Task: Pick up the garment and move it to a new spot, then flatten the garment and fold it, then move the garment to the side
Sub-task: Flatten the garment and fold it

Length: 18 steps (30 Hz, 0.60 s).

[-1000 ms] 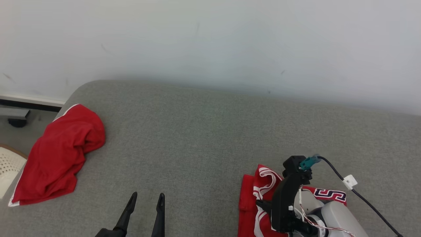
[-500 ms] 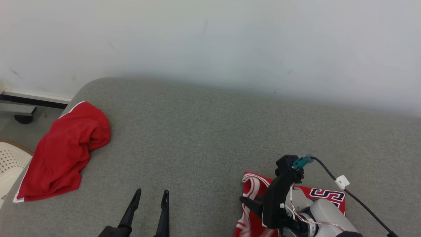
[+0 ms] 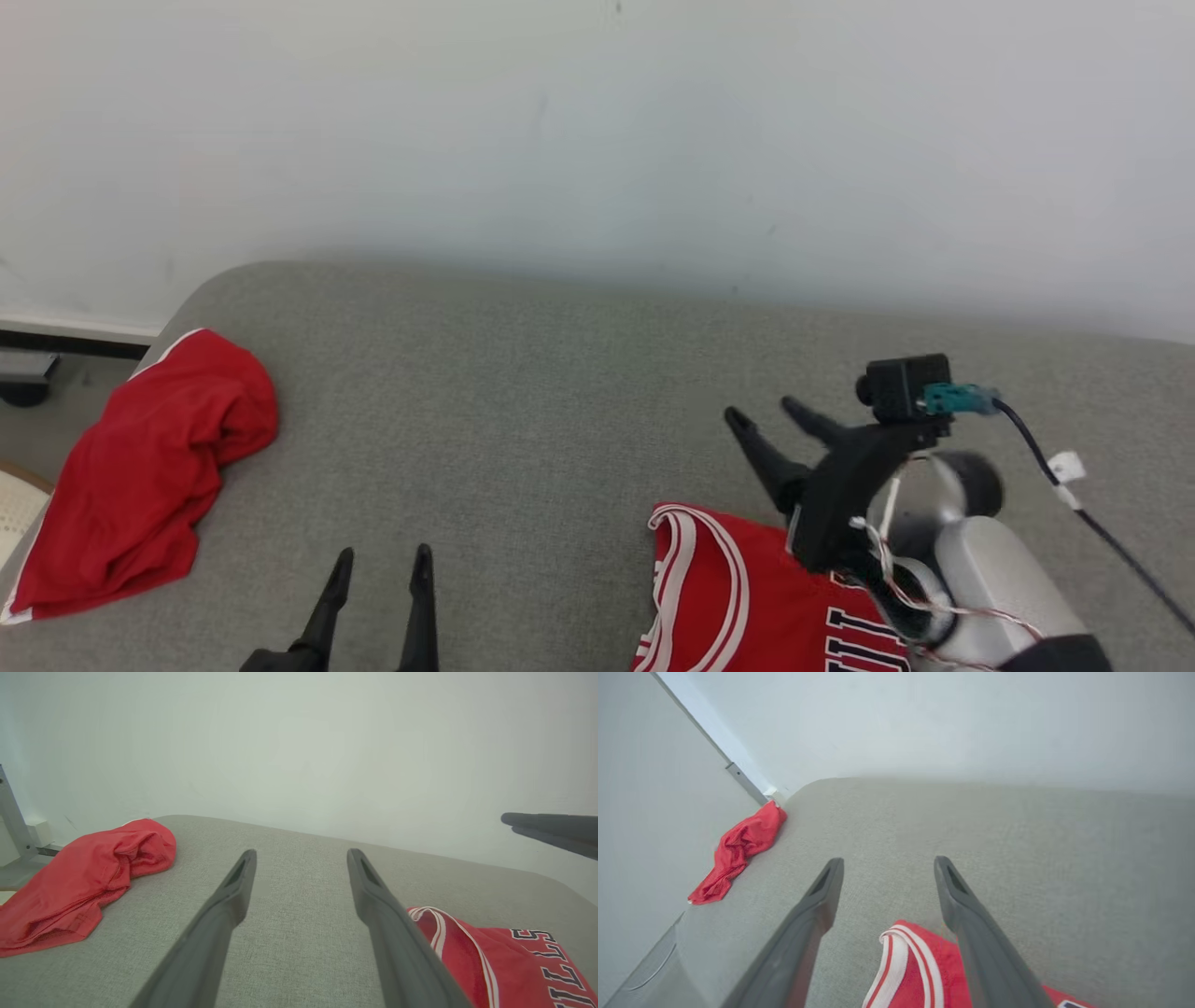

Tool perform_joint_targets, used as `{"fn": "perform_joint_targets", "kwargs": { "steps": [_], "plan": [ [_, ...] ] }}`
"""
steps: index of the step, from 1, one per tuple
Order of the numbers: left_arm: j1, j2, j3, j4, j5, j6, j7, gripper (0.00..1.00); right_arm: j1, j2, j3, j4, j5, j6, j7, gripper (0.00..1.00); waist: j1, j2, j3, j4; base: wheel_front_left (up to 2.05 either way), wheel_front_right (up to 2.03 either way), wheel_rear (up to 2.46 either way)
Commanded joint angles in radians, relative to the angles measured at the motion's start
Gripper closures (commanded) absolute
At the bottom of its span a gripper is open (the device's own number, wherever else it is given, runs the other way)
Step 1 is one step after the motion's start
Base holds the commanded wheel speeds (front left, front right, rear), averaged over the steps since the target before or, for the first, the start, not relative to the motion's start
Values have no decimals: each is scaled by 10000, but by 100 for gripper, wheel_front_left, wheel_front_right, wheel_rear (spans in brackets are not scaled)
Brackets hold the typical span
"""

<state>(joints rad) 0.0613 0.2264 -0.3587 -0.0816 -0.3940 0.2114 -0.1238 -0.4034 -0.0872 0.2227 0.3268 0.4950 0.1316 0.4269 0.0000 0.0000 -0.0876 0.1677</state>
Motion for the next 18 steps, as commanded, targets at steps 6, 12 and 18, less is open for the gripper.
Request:
{"fn": "perform_joint_targets", "kwargs": {
  "steps": [6, 12, 18],
  "plan": [
    [290, 34, 359, 463, -236, 39, -568, 0, 1600, -1012, -147, -1764, -1070, -10, -1572, 0, 0, 0, -313, -471, 0, 0, 0],
    [475, 198, 498, 969, -253, -100, -987, 0, 3738, -899, -1510, -2921, -1361, -16, -3279, 0, 0, 0, -470, -967, 0, 0, 0],
    [515, 92, 571, 1273, -283, -420, -1297, 0, 5027, -327, -2448, -3472, -1736, -16, -4146, 0, 0, 0, -597, -1295, 0, 0, 0]
  ]
}}
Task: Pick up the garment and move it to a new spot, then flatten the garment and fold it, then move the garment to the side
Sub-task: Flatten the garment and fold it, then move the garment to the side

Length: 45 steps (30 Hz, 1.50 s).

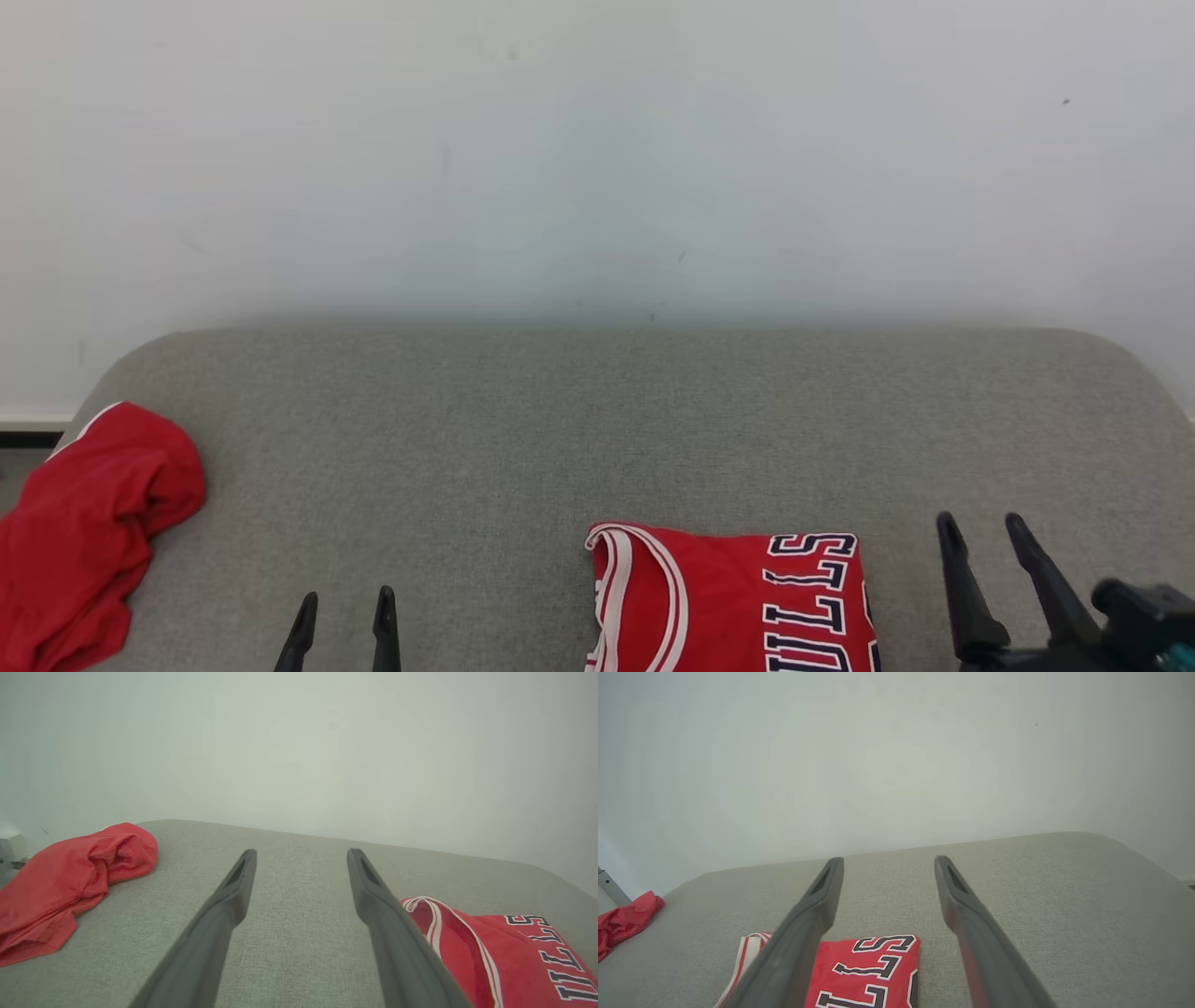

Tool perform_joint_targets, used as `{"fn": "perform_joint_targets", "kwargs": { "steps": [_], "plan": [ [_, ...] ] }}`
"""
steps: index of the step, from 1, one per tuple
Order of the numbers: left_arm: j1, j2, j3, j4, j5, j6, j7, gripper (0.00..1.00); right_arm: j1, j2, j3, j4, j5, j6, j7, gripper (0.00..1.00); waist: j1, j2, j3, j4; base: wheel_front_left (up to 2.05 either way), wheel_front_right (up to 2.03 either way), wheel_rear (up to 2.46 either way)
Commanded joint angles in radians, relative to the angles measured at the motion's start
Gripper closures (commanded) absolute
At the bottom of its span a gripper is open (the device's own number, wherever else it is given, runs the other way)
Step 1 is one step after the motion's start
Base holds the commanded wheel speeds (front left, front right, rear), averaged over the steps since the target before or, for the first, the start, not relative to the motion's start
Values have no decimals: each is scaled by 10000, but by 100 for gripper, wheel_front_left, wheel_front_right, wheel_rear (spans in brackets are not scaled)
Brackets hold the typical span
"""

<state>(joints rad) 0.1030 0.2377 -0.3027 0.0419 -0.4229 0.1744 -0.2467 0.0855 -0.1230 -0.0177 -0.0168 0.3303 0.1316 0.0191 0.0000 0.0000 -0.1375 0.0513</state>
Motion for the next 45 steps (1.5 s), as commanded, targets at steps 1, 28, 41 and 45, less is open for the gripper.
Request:
{"fn": "perform_joint_targets", "kwargs": {
  "steps": [1, 28, 41, 45],
  "plan": [
    [88, -40, 31, 63, 43, -118, -107, 0, 270, 110, -177, -114, -155, -16, -218, 0, 0, 0, -112, -157, 0, 0, 0],
    [-17, -728, 1967, 1182, 955, -2055, -193, 0, 346, 665, -559, 932, -622, -16, -1436, 0, 0, 0, 30, -435, 0, 0, 0],
    [-169, -1112, 2778, 1659, 1558, -2758, -192, 0, -292, 725, -972, 1226, 200, -16, 4460, 0, 0, 0, 132, -309, 0, 0, 0],
    [-309, -1231, 2876, 1736, 1682, -2887, -192, 0, -1037, 747, -1293, 970, -626, -16, 7060, 0, 0, 0, 317, -193, 0, 0, 0]
  ]
}}
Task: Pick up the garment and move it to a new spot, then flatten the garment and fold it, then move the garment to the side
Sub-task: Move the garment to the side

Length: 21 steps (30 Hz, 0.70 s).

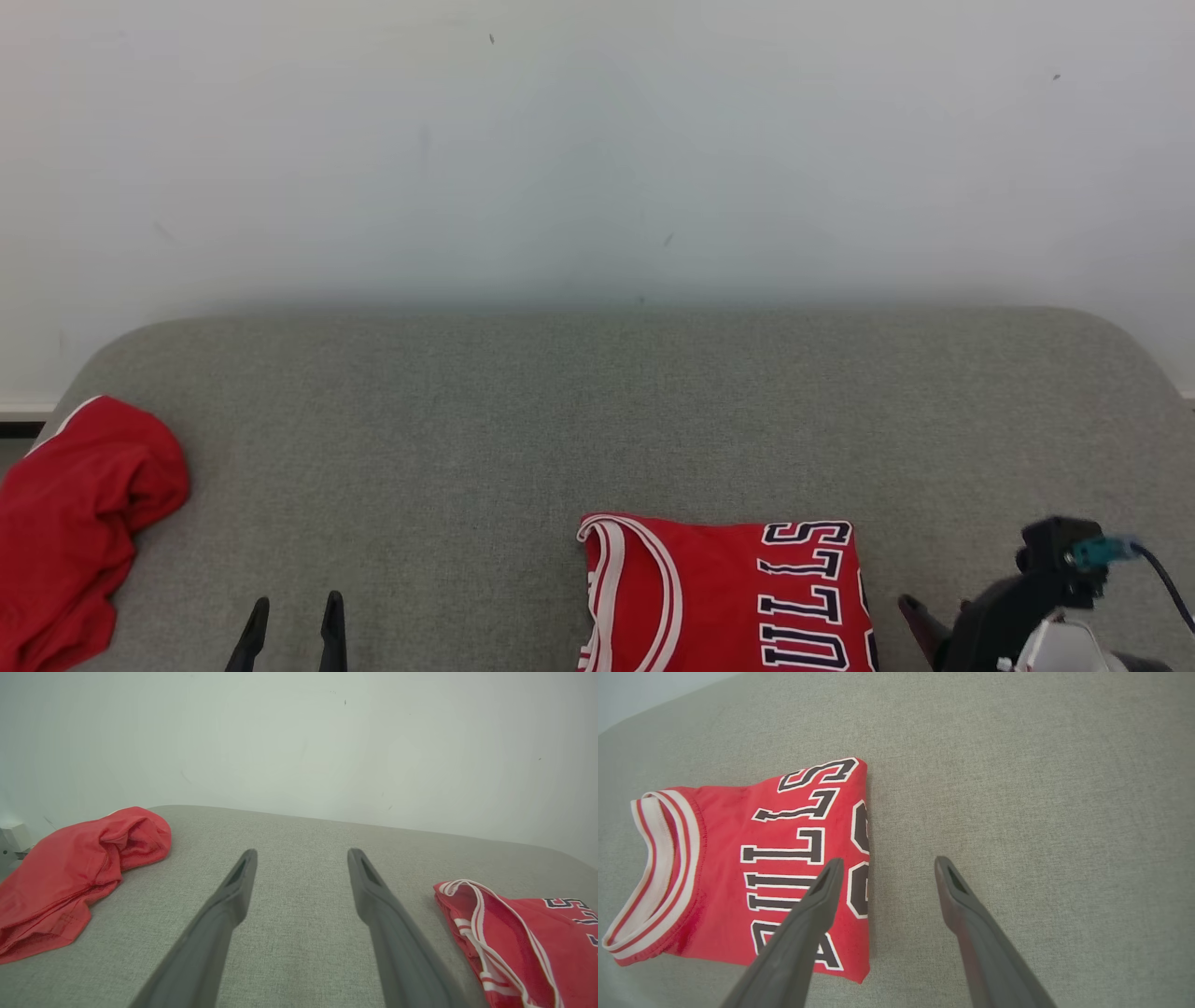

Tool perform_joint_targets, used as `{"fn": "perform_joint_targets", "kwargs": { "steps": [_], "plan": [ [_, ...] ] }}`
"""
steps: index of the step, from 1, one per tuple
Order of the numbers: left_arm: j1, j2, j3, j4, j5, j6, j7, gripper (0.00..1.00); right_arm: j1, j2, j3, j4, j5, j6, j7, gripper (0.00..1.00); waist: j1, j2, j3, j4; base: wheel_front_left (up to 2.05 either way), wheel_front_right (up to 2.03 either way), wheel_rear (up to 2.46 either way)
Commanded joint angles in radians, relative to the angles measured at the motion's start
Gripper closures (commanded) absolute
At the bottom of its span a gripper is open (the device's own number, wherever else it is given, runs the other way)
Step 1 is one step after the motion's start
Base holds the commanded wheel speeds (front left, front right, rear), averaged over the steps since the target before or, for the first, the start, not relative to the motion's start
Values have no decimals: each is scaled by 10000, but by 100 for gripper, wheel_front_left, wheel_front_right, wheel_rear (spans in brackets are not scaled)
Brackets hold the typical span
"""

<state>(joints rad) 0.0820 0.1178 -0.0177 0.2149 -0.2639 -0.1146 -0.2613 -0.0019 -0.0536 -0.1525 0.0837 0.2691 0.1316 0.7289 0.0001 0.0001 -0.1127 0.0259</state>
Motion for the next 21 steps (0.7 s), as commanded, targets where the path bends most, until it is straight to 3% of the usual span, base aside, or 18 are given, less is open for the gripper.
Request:
{"fn": "perform_joint_targets", "kwargs": {
  "steps": [1, 8, 21],
  "plan": [
    [-110, -49, 44, 55, 100, -24, -46, 0, -330, 45, 2, -55, -42, -16, 332, 0, -1, -1, 119, 97, 0, 0, 0],
    [-356, -128, -45, 267, 194, -149, -47, 0, -1345, 35, -414, 882, -748, -16, 1680, 0, -1, -1, 464, 513, 0, 0, 0],
    [-640, -148, -384, 96, 267, -158, -47, 0, -2429, 33, -232, 3380, -936, -16, 1338, 0, -1, -1, 1062, 1156, 0, 0, 0]
  ]
}}
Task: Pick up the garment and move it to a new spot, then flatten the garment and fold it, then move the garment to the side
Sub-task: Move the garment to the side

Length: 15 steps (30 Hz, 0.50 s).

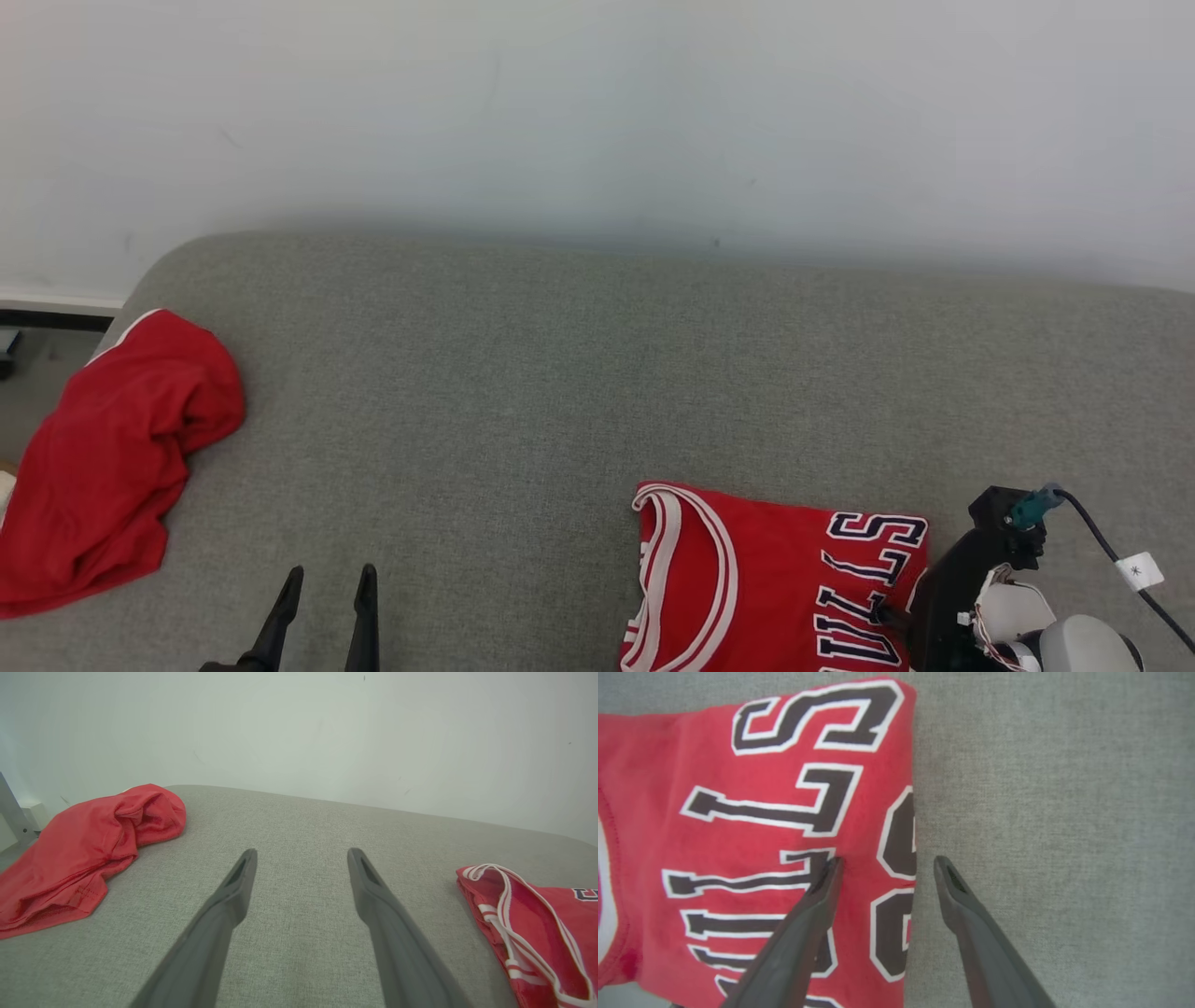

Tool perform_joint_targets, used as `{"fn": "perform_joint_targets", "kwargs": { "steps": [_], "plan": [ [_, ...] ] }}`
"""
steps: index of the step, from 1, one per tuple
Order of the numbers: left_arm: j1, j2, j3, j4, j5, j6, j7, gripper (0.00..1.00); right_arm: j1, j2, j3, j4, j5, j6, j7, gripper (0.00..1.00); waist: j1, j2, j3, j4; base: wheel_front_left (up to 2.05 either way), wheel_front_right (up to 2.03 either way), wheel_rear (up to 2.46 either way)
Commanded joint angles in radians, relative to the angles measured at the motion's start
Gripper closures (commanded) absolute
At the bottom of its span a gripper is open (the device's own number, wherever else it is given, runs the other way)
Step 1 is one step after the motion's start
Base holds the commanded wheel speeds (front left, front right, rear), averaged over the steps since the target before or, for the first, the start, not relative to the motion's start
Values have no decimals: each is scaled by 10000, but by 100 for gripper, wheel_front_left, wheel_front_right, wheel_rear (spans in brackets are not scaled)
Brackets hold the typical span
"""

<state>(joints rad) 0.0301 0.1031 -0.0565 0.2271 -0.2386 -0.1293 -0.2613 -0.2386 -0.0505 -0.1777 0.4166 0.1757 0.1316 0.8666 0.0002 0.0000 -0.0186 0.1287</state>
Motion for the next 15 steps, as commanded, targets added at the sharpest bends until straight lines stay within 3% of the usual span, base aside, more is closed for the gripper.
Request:
{"fn": "perform_joint_targets", "kwargs": {
  "steps": [1, 10, 11, 12, 14, 15],
  "plan": [
    [-128, -1, -40, -43, 10, -11, -47, 0, -103, 1, 31, 216, -98, -16, -67, 0, -2, 0, 162, 173, 0, 0, 0],
    [-154, -8, -263, -92, -47, -12, -47, 0, -323, 15, -130, 1345, -497, -18, -27, 0, -2, 0, 343, 474, 0, 0, 0],
    [-138, -7, -281, -96, -53, -11, -47, 0, -325, 19, -147, 1433, -525, -18, -40, 9, -2, 0, 341, 497, 0, 0, 0],
    [-113, -2, -299, -103, -53, -13, -47, 0, -327, 22, -161, 1506, -537, -18, -69, 49, -2, 0, 333, 515, 0, 0, 0],
    [-47, 13, -300, -118, -64, -13, -47, 0, -352, 36, -82, 1550, -607, -18, -200, 100, -2, 0, 309, 529, 0, 0, 0],
    [-12, 23, -293, -129, -62, -11, -47, 0, -367, 36, -40, 1531, -656, -18, -267, 100, -2, 0, 296, 525, 0, 0, 0]
  ]
}}
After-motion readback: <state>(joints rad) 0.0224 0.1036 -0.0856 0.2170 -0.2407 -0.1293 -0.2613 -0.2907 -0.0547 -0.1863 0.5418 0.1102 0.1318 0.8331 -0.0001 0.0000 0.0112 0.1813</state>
